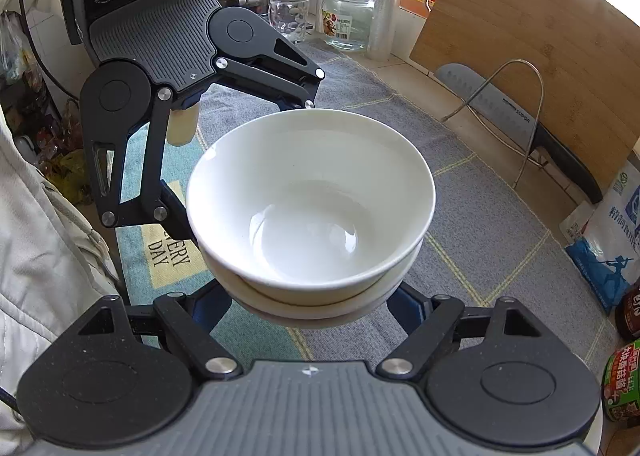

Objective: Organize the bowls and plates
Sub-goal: 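Lift the bowl stack with both grippers and carry it to the plate stack, then lower the bowl stack onto the plates and open both grippers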

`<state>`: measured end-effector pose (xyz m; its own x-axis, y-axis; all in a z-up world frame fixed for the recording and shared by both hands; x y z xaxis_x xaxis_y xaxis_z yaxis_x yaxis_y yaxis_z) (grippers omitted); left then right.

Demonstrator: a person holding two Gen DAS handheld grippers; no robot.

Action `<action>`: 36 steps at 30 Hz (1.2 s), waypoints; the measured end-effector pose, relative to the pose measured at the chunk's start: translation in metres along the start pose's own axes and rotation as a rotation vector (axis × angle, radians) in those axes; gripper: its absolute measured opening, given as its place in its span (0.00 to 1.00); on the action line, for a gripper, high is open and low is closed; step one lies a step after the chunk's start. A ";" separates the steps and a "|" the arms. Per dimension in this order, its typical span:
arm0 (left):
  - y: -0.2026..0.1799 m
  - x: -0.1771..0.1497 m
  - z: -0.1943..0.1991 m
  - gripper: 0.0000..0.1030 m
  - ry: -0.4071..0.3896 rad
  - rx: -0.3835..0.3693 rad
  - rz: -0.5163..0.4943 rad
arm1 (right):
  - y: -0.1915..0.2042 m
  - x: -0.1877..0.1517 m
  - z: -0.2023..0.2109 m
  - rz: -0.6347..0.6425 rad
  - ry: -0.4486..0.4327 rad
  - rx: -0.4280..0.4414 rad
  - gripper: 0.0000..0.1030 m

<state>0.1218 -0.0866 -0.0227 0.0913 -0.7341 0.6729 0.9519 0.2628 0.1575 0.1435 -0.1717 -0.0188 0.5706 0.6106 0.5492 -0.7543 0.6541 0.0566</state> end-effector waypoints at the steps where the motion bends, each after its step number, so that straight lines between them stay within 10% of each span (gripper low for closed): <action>1: -0.002 0.008 -0.006 0.85 -0.003 0.000 0.000 | -0.005 -0.004 0.005 0.000 0.000 -0.001 0.85; 17: 0.002 0.103 -0.094 0.85 -0.060 -0.028 -0.088 | -0.092 -0.066 0.067 -0.038 0.007 -0.114 0.85; 36: 0.013 0.129 -0.163 0.85 -0.030 -0.080 -0.090 | -0.151 -0.113 0.062 -0.144 0.043 -0.129 0.85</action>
<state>0.1934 -0.2798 -0.0520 -0.0031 -0.7328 0.6804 0.9763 0.1450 0.1606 0.1731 -0.3672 -0.0374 0.6851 0.5231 0.5070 -0.6175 0.7862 0.0233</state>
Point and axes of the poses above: each gripper's, at about its wrist camera, not at the fingertips, and z roughly against the way its jaws point, y to its left, x to its top, the point moved 2 cm from there along -z, roughly the way its jaws point, and after that the axes turned 6 degrees about -z, right-handed, at the moved point
